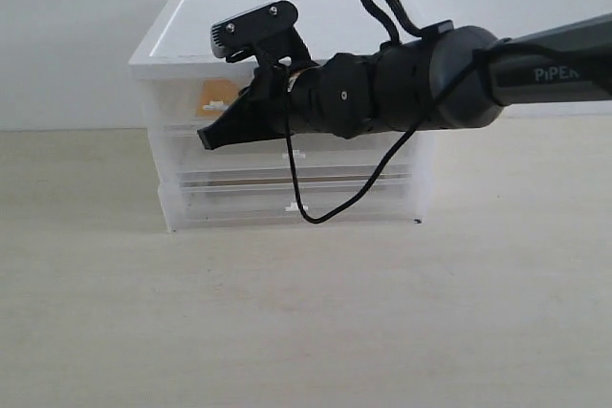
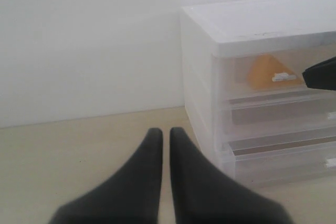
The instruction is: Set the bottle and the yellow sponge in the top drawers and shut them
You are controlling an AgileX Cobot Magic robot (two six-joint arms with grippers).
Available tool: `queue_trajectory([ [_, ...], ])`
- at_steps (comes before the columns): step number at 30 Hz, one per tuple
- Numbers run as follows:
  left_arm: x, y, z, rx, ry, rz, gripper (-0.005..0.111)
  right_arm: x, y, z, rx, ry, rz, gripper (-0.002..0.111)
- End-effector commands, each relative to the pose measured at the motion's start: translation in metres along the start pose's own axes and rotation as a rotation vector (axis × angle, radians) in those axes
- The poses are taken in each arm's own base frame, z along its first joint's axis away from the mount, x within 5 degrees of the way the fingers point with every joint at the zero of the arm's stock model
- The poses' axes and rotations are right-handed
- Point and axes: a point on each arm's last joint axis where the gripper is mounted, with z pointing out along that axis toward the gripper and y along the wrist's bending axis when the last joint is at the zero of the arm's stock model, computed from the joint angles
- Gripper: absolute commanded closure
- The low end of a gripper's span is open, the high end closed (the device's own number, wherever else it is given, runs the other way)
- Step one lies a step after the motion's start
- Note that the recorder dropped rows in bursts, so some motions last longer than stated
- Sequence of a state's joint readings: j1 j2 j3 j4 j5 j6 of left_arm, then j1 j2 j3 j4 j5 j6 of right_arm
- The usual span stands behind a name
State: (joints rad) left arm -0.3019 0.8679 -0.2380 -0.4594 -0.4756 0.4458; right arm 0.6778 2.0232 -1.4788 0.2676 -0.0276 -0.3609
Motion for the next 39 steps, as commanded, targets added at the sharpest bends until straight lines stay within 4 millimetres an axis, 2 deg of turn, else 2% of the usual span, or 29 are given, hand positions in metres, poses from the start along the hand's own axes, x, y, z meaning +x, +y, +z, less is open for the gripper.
queue_trajectory([
  [1,0.000,0.000,-0.001,0.003,-0.005,0.005,0.103,-0.014,0.019,-0.027,-0.011,-0.097,-0.064,0.108],
  [4,0.000,0.000,-0.001,0.008,-0.011,0.008,0.103,-0.013,0.028,-0.052,0.004,-0.187,-0.073,0.108],
  [8,-0.002,0.000,-0.003,0.011,-0.025,-0.001,0.103,-0.013,0.024,-0.092,0.016,-0.220,-0.074,0.108],
  [15,-0.003,-0.003,-0.013,0.064,-0.071,-0.008,0.103,-0.029,0.017,-0.188,0.017,-0.330,-0.101,0.108],
  [20,0.001,-0.011,-0.032,0.193,-0.168,-0.053,0.103,-0.027,0.012,-0.253,0.026,-0.432,-0.090,0.108],
  [26,-0.002,-0.010,-0.057,0.251,-0.281,-0.185,0.103,-0.009,0.009,-0.317,0.023,-0.516,-0.083,0.108],
  [31,-0.007,-0.005,-0.078,0.267,-0.373,-0.267,0.103,0.008,0.006,-0.379,0.022,-0.647,-0.057,0.108],
  [36,-0.006,-0.001,-0.096,0.265,-0.413,-0.284,0.103,0.040,0.004,-0.430,0.023,-0.812,0.001,0.108],
  [39,-0.006,0.001,-0.106,0.267,-0.444,-0.302,0.103,0.059,0.003,-0.450,0.016,-0.895,0.036,0.108],
])
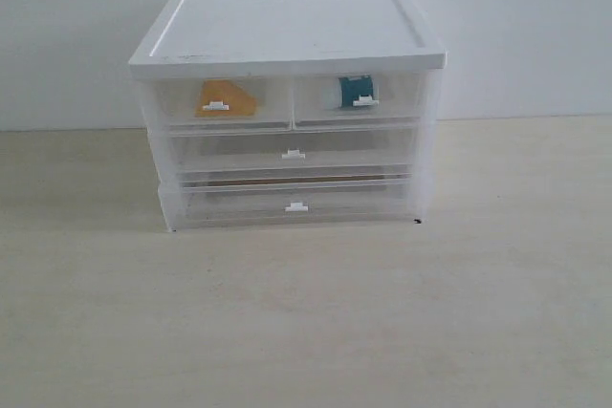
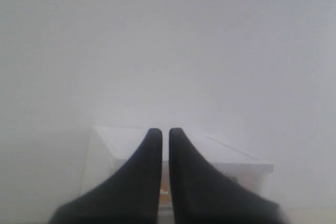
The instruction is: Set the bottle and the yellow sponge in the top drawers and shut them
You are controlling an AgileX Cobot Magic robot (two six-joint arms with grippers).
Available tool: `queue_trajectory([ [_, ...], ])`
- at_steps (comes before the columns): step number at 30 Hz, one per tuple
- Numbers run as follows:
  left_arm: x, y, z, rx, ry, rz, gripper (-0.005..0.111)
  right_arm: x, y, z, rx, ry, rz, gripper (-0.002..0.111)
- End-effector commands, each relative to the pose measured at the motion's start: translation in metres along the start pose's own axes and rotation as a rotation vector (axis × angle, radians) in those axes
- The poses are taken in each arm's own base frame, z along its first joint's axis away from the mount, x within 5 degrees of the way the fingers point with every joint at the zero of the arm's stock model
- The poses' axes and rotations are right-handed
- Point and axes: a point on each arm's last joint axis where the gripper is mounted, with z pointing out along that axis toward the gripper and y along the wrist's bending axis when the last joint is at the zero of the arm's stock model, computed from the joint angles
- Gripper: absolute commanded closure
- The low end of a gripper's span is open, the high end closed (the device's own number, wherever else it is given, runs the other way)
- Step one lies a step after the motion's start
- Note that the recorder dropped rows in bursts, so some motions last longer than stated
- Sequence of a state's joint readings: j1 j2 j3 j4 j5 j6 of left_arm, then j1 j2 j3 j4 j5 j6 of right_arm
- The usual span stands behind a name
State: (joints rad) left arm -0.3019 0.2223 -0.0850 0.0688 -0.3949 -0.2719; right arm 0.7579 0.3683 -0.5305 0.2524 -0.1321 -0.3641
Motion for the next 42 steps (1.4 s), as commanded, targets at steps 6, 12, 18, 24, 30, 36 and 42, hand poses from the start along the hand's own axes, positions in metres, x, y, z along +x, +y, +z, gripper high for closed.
queue_trajectory([
  [6,-0.005,-0.001,-0.025,0.000,-0.053,-0.039,0.103,0.004,-0.002,-0.073,0.015,-0.210,0.057,0.108],
  [12,-0.002,0.000,-0.025,-0.010,-0.020,-0.040,0.103,0.010,0.001,-0.072,-0.007,-0.146,0.058,0.108],
  [18,-0.001,0.001,-0.025,-0.015,-0.006,-0.040,0.103,0.012,0.002,-0.072,-0.016,-0.119,0.051,0.108],
  [24,-0.001,0.001,-0.025,-0.015,-0.006,-0.040,0.103,0.012,0.001,-0.072,-0.014,-0.124,0.053,0.108],
  [30,-0.001,0.001,-0.025,-0.015,-0.006,-0.040,0.103,0.012,0.001,-0.072,-0.014,-0.124,0.053,0.108],
  [36,-0.001,0.001,-0.025,-0.015,-0.005,-0.038,0.103,0.012,0.001,-0.072,-0.015,-0.124,0.057,0.108],
  [42,-0.002,0.008,-0.025,-0.155,-0.042,-0.062,0.103,0.012,0.001,-0.072,-0.015,-0.124,0.057,0.108],
])
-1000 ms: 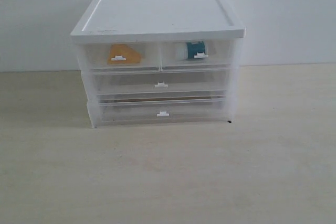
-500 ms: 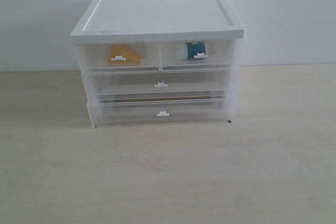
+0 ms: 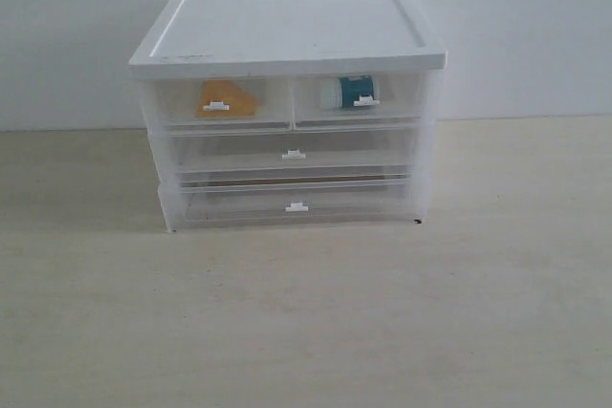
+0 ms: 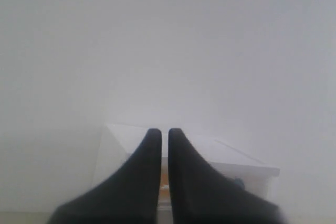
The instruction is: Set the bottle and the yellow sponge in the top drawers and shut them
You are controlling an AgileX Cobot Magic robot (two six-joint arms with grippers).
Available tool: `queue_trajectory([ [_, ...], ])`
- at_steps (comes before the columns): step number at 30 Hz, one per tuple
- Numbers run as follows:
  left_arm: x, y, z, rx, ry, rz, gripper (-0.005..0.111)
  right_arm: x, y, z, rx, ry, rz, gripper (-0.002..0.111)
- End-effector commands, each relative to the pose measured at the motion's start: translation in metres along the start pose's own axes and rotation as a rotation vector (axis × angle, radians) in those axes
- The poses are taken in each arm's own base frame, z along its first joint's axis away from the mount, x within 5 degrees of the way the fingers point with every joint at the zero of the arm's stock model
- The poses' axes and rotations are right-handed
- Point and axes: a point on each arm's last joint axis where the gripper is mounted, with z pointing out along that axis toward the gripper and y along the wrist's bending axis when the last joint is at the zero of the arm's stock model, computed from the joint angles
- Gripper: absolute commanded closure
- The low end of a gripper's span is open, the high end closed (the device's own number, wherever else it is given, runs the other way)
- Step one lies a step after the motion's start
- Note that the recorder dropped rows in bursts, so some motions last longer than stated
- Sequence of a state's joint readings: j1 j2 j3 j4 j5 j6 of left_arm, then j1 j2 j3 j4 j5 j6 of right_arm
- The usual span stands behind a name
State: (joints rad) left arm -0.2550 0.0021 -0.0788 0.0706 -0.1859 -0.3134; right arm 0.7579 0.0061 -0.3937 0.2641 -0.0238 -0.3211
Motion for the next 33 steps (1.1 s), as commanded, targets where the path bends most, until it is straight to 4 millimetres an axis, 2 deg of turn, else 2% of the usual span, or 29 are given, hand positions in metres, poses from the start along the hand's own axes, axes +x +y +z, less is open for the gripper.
queue_trajectory([
  [1,-0.001,0.009,-0.001,-0.182,-0.055,-0.088,0.103,0.001,0.000,-0.001,0.002,-0.002,-0.002,0.108],
  [7,-0.003,0.017,-0.003,-0.328,-0.100,-0.045,0.103,0.001,0.000,-0.001,0.002,-0.002,0.000,0.108],
  [12,0.013,0.021,-0.005,-0.349,-0.006,0.213,0.103,0.001,0.000,-0.001,0.002,-0.002,0.000,0.108],
  [15,0.022,0.027,-0.007,-0.403,0.040,0.287,0.103,0.001,0.000,-0.001,0.002,-0.002,0.000,0.108],
  [18,0.039,0.034,-0.012,-0.460,0.254,0.277,0.103,0.001,0.000,-0.001,0.002,-0.002,0.000,0.108],
  [22,0.060,0.039,-0.023,-0.456,0.556,0.397,0.103,0.001,0.000,-0.001,0.002,-0.002,0.000,0.108],
  [27,0.061,0.037,-0.021,-0.462,0.518,0.261,0.103,0.001,0.000,-0.001,0.002,-0.002,0.000,0.108],
  [33,0.060,0.037,-0.021,-0.464,0.517,0.264,0.103,0.001,0.000,-0.001,0.002,-0.002,0.000,0.108],
])
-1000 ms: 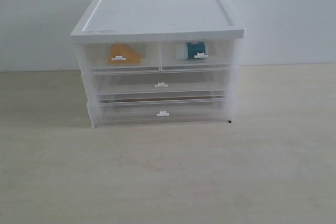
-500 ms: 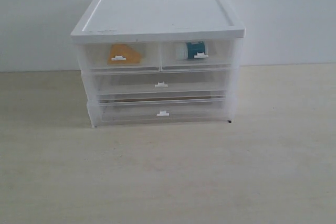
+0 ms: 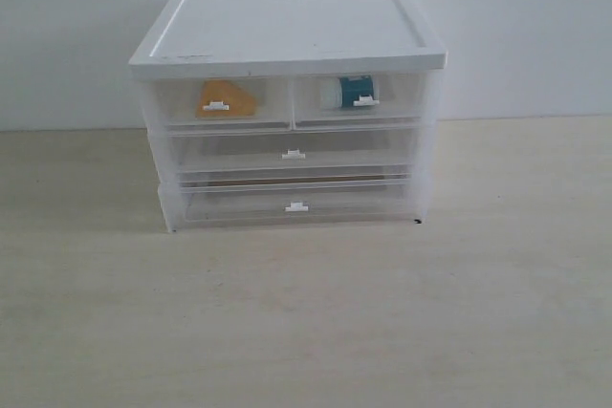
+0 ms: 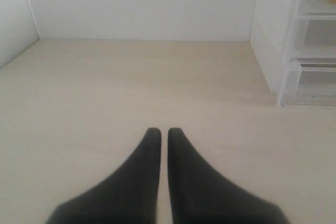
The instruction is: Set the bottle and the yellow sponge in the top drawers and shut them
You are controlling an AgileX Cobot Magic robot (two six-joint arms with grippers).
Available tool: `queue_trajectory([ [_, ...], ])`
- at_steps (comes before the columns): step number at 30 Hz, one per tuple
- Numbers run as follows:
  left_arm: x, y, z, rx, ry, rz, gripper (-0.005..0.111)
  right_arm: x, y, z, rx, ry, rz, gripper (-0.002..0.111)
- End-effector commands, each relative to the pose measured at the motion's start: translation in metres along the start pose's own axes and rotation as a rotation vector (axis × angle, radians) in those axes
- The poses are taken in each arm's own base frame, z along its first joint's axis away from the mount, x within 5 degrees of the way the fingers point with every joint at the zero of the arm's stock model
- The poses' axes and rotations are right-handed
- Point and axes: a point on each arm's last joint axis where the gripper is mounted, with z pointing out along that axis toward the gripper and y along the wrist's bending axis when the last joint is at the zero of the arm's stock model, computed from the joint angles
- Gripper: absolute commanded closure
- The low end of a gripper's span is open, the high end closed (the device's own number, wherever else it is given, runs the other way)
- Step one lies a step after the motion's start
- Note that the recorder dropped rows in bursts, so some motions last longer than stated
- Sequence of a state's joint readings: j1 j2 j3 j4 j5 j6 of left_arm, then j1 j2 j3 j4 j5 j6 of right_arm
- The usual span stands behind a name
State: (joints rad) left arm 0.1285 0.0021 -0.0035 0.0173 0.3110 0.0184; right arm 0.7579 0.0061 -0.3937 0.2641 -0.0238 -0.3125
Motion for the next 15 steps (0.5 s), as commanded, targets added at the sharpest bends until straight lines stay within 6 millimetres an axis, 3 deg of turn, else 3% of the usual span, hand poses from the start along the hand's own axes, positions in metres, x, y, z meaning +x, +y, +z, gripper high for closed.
queue_trajectory([
  [1,0.0008,-0.0005,0.0002,0.007,-0.002,-0.025,0.103,0.0009,0.0000,-0.0008,0.002,-0.002,-0.009,0.108],
  [15,0.0007,-0.0029,0.0001,0.051,-0.003,-0.008,0.103,0.0009,0.0000,-0.0008,0.002,-0.002,-0.009,0.108],
])
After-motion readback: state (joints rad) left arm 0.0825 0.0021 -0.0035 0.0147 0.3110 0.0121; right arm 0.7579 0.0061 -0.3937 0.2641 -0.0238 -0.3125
